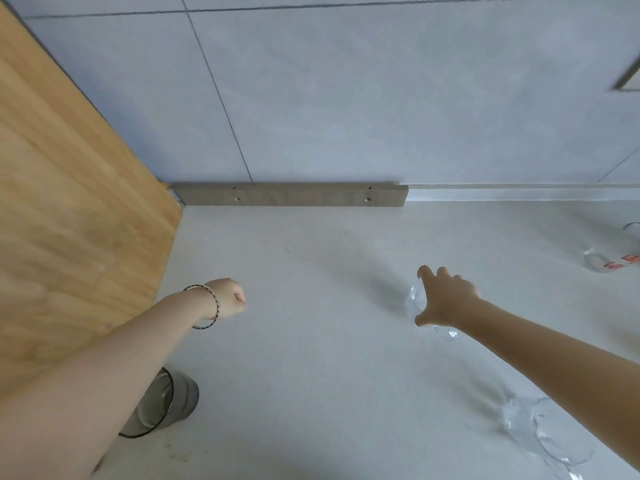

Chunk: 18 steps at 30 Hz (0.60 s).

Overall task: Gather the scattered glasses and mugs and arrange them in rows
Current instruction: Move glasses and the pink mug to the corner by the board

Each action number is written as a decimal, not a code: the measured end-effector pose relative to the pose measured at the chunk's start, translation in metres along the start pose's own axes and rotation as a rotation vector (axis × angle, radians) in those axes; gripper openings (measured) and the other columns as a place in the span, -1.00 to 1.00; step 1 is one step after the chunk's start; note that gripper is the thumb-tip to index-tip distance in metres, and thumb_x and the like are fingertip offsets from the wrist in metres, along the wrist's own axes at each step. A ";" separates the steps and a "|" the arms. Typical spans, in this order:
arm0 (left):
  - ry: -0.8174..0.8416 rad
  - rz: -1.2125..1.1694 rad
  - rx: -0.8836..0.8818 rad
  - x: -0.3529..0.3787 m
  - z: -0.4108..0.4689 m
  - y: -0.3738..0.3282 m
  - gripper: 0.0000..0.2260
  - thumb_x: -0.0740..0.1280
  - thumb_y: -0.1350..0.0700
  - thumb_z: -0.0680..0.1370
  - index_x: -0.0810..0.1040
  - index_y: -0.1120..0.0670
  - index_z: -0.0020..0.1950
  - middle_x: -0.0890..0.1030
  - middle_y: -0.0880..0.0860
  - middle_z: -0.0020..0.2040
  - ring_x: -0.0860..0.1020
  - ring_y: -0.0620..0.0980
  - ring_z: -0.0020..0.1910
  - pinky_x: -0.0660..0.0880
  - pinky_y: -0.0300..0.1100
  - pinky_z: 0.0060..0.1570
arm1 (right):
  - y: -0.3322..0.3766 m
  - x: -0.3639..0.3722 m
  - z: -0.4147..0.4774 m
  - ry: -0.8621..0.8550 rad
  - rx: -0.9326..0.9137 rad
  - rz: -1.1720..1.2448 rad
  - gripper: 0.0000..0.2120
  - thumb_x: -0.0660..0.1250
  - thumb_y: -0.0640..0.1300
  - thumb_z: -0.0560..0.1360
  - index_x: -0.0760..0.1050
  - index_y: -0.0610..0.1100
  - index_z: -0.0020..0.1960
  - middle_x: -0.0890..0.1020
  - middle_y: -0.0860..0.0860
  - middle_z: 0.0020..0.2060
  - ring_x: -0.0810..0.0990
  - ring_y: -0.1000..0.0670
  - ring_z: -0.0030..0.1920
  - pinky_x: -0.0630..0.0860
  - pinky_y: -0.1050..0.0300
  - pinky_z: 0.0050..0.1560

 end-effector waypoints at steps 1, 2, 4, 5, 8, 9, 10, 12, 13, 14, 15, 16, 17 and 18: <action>-0.007 -0.010 -0.023 -0.004 0.005 0.017 -0.80 0.13 0.22 0.50 0.26 0.01 -0.31 0.24 -0.03 -0.40 0.26 0.00 -0.22 0.09 -0.24 -0.41 | 0.025 -0.007 0.005 -0.018 -0.025 0.042 -0.27 0.44 0.06 0.29 0.18 -0.08 0.34 0.42 -0.07 0.13 0.50 -0.15 0.13 0.40 0.14 -0.10; -0.002 -0.017 -0.038 -0.008 0.010 0.033 -0.74 0.13 0.22 0.49 0.23 -0.02 -0.36 0.23 -0.04 -0.40 0.25 0.00 -0.24 0.08 -0.24 -0.42 | 0.051 -0.015 0.010 -0.034 -0.053 0.077 -0.27 0.45 0.06 0.29 0.18 -0.09 0.33 0.43 -0.07 0.12 0.51 -0.15 0.11 0.38 0.13 -0.10; -0.004 -0.020 -0.060 -0.015 0.024 0.061 -0.68 0.13 0.23 0.47 0.16 -0.05 -0.43 0.20 -0.05 -0.41 0.21 -0.01 -0.33 0.05 -0.23 -0.42 | 0.106 -0.030 0.024 -0.056 -0.105 0.149 -0.27 0.45 0.07 0.29 0.19 -0.10 0.32 0.44 -0.09 0.13 0.51 -0.16 0.12 0.37 0.13 -0.10; -0.007 -0.022 -0.068 -0.018 0.031 0.072 -0.67 0.13 0.23 0.46 0.14 -0.05 -0.45 0.19 -0.04 -0.41 0.19 -0.01 -0.35 0.04 -0.22 -0.43 | 0.133 -0.038 0.031 -0.062 -0.133 0.180 -0.27 0.45 0.07 0.30 0.19 -0.11 0.32 0.44 -0.10 0.14 0.50 -0.17 0.12 0.37 0.12 -0.09; -0.017 -0.046 -0.079 -0.027 0.054 0.100 -0.67 0.15 0.21 0.45 0.16 -0.04 -0.47 0.24 -0.03 -0.36 0.25 0.00 -0.24 0.06 -0.22 -0.43 | 0.214 -0.061 0.057 -0.099 -0.213 0.226 -0.28 0.45 0.08 0.31 0.19 -0.11 0.33 0.43 -0.12 0.16 0.50 -0.18 0.13 0.40 0.10 -0.08; -0.020 -0.054 -0.078 -0.028 0.060 0.107 -0.68 0.15 0.20 0.46 0.18 -0.03 -0.46 0.25 -0.03 -0.36 0.27 0.01 -0.24 0.09 -0.22 -0.42 | 0.240 -0.068 0.067 -0.113 -0.240 0.230 -0.28 0.45 0.08 0.32 0.19 -0.10 0.34 0.43 -0.12 0.17 0.50 -0.19 0.14 0.42 0.09 -0.06; -0.017 -0.061 -0.080 -0.029 0.066 0.112 -0.70 0.15 0.19 0.47 0.22 -0.01 -0.46 0.27 -0.02 -0.38 0.28 0.03 -0.27 0.14 -0.21 -0.41 | 0.266 -0.075 0.077 -0.124 -0.265 0.234 -0.27 0.45 0.07 0.32 0.19 -0.10 0.35 0.42 -0.12 0.19 0.50 -0.19 0.15 0.43 0.07 -0.04; 0.001 -0.064 -0.090 -0.028 0.078 0.123 -0.76 0.15 0.18 0.49 0.32 0.06 -0.39 0.35 0.02 -0.37 0.34 0.05 -0.32 0.26 -0.21 -0.32 | 0.310 -0.087 0.095 -0.138 -0.311 0.244 -0.26 0.45 0.06 0.33 0.18 -0.09 0.38 0.41 -0.13 0.22 0.48 -0.21 0.19 0.46 0.04 -0.01; 0.011 -0.067 -0.098 -0.027 0.083 0.127 -0.77 0.15 0.17 0.50 0.33 0.08 -0.38 0.36 0.03 -0.37 0.35 0.05 -0.35 0.28 -0.22 -0.32 | 0.330 -0.092 0.103 -0.144 -0.331 0.255 -0.25 0.46 0.04 0.33 0.18 -0.09 0.39 0.40 -0.14 0.23 0.47 -0.23 0.20 0.46 0.04 -0.01; 0.019 -0.072 -0.099 -0.026 0.087 0.131 -0.75 0.14 0.18 0.50 0.29 0.08 -0.40 0.33 0.03 -0.40 0.32 0.03 -0.39 0.25 -0.21 -0.36 | 0.347 -0.096 0.111 -0.152 -0.349 0.271 -0.26 0.46 0.03 0.34 0.18 -0.09 0.39 0.39 -0.14 0.24 0.46 -0.23 0.21 0.45 0.04 -0.03; 0.027 -0.080 -0.097 -0.025 0.092 0.135 -0.72 0.14 0.18 0.50 0.24 0.08 -0.42 0.30 0.03 -0.42 0.28 0.02 -0.42 0.19 -0.21 -0.40 | 0.363 -0.100 0.118 -0.160 -0.362 0.285 -0.27 0.46 0.02 0.35 0.18 -0.09 0.39 0.38 -0.14 0.25 0.44 -0.23 0.22 0.43 0.05 -0.05; 0.032 -0.080 -0.094 -0.024 0.096 0.138 -0.71 0.14 0.18 0.50 0.22 0.07 -0.43 0.30 0.03 -0.41 0.28 0.02 -0.41 0.17 -0.20 -0.41 | 0.377 -0.102 0.124 -0.170 -0.371 0.291 -0.28 0.45 0.02 0.36 0.19 -0.09 0.39 0.36 -0.14 0.26 0.42 -0.23 0.23 0.41 0.06 -0.07; 0.036 -0.086 -0.091 -0.024 0.101 0.141 -0.71 0.14 0.18 0.50 0.22 0.06 -0.43 0.30 0.02 -0.40 0.28 0.03 -0.40 0.16 -0.20 -0.41 | 0.388 -0.103 0.130 -0.178 -0.377 0.283 -0.29 0.45 0.03 0.37 0.19 -0.09 0.40 0.35 -0.14 0.26 0.41 -0.22 0.24 0.41 0.07 -0.07; 0.041 -0.093 -0.085 -0.024 0.103 0.143 -0.71 0.14 0.18 0.50 0.22 0.06 -0.43 0.30 0.02 -0.39 0.28 0.02 -0.39 0.16 -0.20 -0.41 | 0.398 -0.102 0.135 -0.182 -0.378 0.267 -0.29 0.44 0.03 0.37 0.19 -0.09 0.40 0.35 -0.15 0.27 0.41 -0.22 0.25 0.42 0.07 -0.06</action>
Point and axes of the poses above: each hand's wrist, its own z-axis towards the middle knuckle, its own x-axis out of the palm, y = z × x, the point moved 7 cm from there along z, towards the middle knuckle
